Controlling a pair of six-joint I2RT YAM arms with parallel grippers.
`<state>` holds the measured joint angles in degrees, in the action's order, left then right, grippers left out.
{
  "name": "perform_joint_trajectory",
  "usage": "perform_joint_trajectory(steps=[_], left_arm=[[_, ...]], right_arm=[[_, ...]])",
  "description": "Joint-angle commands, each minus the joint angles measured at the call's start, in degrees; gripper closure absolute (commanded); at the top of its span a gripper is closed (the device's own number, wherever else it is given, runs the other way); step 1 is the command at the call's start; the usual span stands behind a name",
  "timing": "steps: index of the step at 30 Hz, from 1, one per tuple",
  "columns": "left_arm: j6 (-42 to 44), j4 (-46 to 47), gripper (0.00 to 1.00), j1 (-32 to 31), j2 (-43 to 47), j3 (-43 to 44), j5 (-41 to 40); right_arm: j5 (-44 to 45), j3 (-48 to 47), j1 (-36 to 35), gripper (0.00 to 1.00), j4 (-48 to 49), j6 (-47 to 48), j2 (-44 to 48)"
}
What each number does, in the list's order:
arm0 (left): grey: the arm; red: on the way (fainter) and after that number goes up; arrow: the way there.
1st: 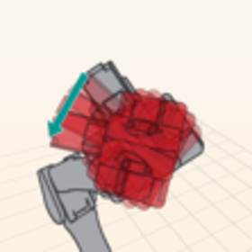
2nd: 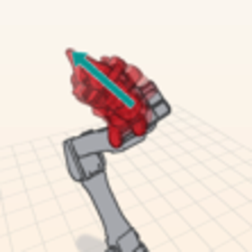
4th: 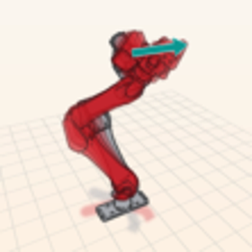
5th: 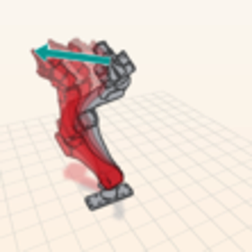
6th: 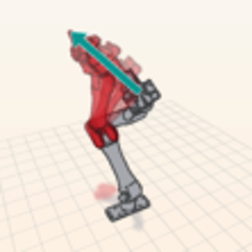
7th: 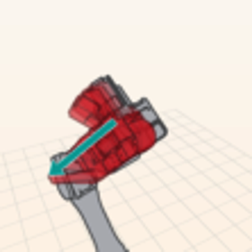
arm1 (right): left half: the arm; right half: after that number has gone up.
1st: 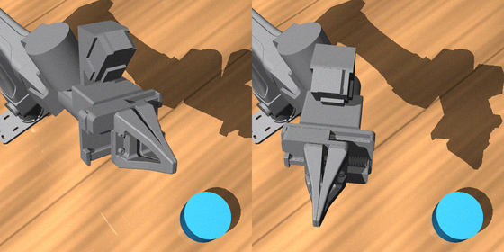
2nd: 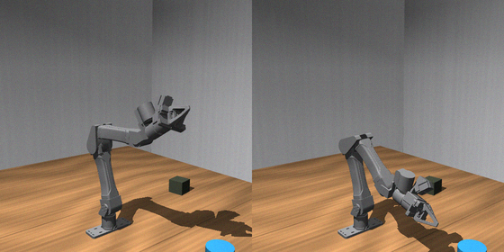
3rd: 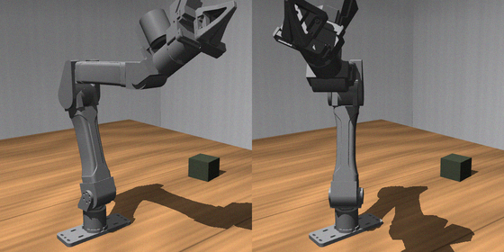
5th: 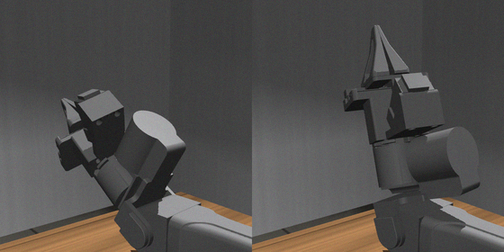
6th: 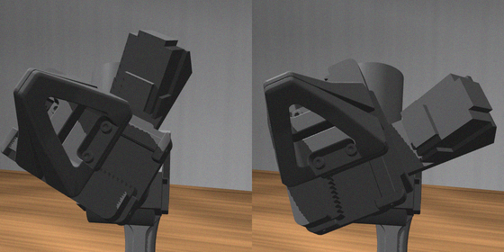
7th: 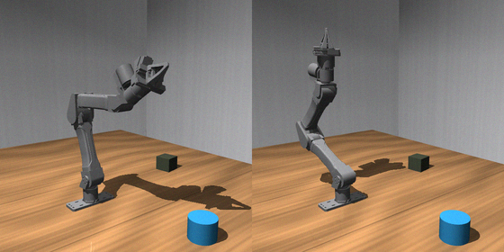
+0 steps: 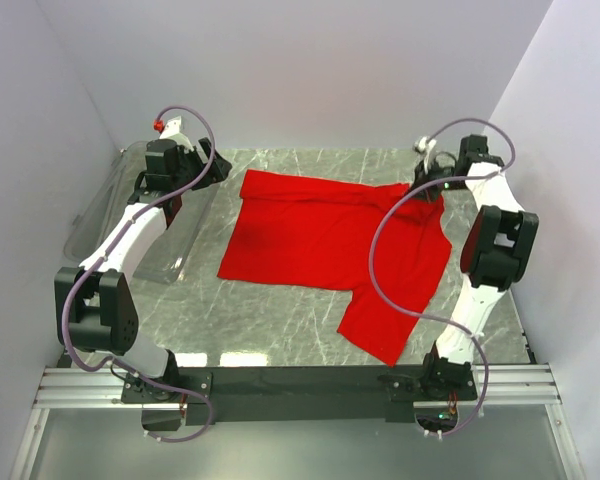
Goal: Fold and stack the t-shirts
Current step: Fold the tshirt
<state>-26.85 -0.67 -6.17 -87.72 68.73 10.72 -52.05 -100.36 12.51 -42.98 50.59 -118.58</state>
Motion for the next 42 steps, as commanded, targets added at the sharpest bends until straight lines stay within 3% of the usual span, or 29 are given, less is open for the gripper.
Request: perform_joint_trajectory(steps=[1,5,14,17,19,23,26,29,37,42], left_arm=[[-0.7,2.0,0.18,0.0,0.8,1.2,1.3],[-1.0,2.3,0.18,0.0,1.2,0.9,1.4],[-1.4,3.2,0.18,0.0,1.7,-0.7,1.7],[-1.4,3.1,0.18,0.0,2.0,-1.1,1.6],[-1.1,2.9,0.18,0.0,2.2,-1.2,1.5],[-0.8,2.7,0.18,0.0,3.2,-1.8,1.3],[-0.9,3.0,0.18,0.0,3.8,-2.6,1.1],[-1.1,3.3,0.17,0.0,4.1,-3.2,1.1],[-1.2,3.3,0.18,0.0,4.9,-3.6,1.1],[-1.3,3.3,0.18,0.0,5.2,-4.3,1.2]], right_arm=[[-2.4,5.6,-0.2,1.00,-14.9,29.0,6.5],[0.5,13.3,-0.6,1.00,-19.6,44.2,10.7],[8.1,28.5,-3.4,1.00,-15.1,53.0,17.4],[9.9,30.5,-3.7,0.67,-12.9,52.7,18.3],[9.0,29.4,-3.3,0.62,-13.0,50.6,18.4],[2.8,22.2,-0.1,0.33,-18.6,46.1,17.1],[-0.5,15.8,1.8,0.32,-16.3,34.4,14.7],[2.4,12.1,1.0,0.34,-5.6,1.0,11.6],[19.0,12.6,-5.2,0.32,1.3,-31.4,5.8],[30.3,17.9,-6.0,0.27,14.0,-47.2,7.7]])
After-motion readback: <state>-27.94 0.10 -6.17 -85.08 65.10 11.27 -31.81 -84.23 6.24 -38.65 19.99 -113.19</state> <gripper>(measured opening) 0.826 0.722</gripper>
